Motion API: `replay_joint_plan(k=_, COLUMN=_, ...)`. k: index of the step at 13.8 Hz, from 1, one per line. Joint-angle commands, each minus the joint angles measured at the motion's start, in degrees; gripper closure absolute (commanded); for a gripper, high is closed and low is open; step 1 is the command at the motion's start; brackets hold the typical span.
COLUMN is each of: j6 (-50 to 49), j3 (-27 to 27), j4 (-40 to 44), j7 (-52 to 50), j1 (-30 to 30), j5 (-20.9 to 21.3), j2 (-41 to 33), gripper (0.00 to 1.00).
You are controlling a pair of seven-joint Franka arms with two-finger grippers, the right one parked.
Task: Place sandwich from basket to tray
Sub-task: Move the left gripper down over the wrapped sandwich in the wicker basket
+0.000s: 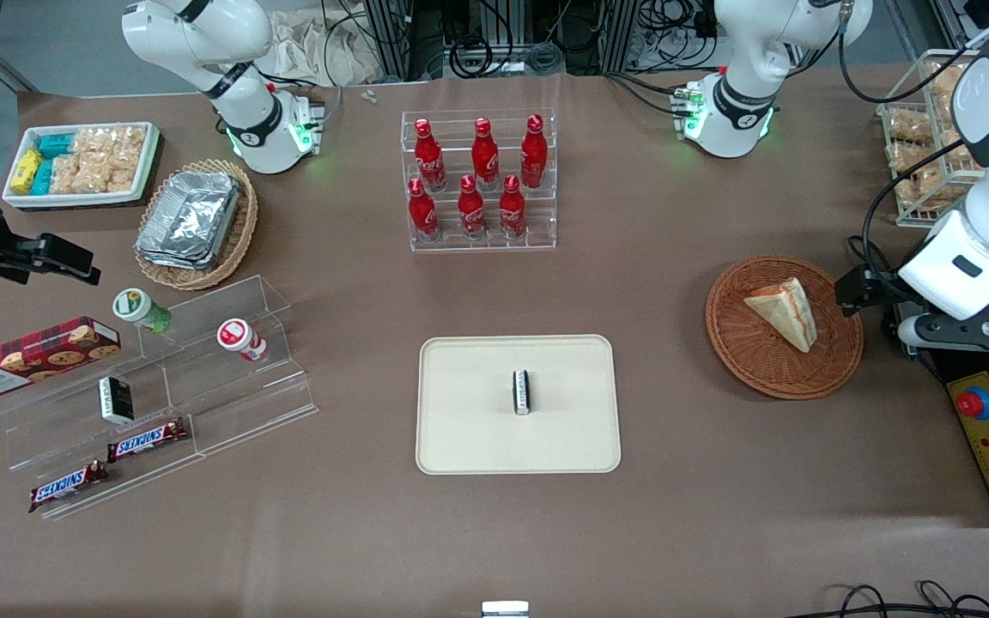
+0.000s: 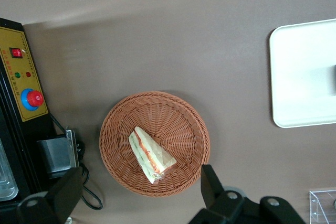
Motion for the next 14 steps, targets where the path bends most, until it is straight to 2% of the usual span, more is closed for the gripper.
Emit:
replay_joint_plan(k=1, j6=-0.9, j3=0.3, j4=1.8, j7=0.7, j1=0.2, j5=-0.4, j2=0.7, gripper=0.00)
replay_joint_plan(k=5, j6=-1.3, j3=0.7, j4=0.6, j7=-0.1, j1=0.3, j5=0.2, j2=0.6, gripper=0.00)
replay_joint_plan(k=8, j6=1.3, j3=5.0, j4=-4.8, j7=-5.1, j1=0.3, j5=-0.9, j2=-0.9, gripper=0.01)
replay_joint_plan(k=12, j6=14.0, j3=5.4, j4=-25.3, j7=-24.2, j1=0.1, j5=0.3, j2=-10.4, gripper=0.02)
replay_joint_plan(k=14, j6=17.5, j3=5.3, j4=-30.5, j7=-32.8, j1=0.0, j5=0.3, j2=-11.1, gripper=0.02)
